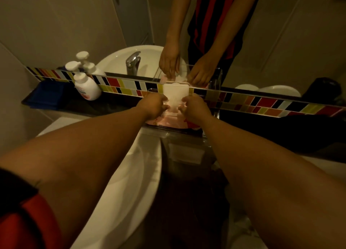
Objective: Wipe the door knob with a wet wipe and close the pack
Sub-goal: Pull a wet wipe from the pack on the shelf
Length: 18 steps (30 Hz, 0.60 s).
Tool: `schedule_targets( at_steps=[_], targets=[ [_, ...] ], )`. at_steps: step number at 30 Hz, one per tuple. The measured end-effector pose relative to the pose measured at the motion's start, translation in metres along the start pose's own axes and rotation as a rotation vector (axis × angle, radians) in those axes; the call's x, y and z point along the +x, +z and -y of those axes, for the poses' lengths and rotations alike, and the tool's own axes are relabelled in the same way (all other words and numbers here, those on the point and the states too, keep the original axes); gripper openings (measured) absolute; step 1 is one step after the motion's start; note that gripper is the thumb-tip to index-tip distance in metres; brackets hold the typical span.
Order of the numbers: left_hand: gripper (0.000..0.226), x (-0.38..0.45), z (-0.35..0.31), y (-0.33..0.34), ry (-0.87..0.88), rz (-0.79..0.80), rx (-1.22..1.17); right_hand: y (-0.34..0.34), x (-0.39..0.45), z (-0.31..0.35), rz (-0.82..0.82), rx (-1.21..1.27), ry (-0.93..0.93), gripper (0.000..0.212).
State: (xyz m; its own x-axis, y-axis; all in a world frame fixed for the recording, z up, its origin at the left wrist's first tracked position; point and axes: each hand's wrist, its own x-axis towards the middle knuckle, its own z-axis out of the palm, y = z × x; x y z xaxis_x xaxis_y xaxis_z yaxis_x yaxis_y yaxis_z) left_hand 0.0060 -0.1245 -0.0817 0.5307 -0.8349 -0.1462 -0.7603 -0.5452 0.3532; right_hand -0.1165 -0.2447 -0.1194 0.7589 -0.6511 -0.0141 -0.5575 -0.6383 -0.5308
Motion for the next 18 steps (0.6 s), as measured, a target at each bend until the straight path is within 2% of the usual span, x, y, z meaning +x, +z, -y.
schedule_targets(
  at_steps=[3,8,13,18],
  targets=[
    [0.041,0.009,0.002,0.013,-0.033,-0.021,-0.111,0.009,0.006,0.003,-0.031,0.006,0.011,0.033],
    [0.024,0.016,0.010,0.028,-0.069,-0.105,-0.302,0.018,0.008,0.004,-0.081,0.140,0.030,0.017],
    [0.012,0.017,0.007,0.021,-0.035,-0.172,-0.413,0.002,0.015,0.007,-0.072,0.287,0.090,0.015],
    [0.017,0.014,-0.002,-0.019,-0.132,-0.140,-0.724,-0.041,0.024,0.029,-0.108,0.388,0.072,0.021]
  ],
)
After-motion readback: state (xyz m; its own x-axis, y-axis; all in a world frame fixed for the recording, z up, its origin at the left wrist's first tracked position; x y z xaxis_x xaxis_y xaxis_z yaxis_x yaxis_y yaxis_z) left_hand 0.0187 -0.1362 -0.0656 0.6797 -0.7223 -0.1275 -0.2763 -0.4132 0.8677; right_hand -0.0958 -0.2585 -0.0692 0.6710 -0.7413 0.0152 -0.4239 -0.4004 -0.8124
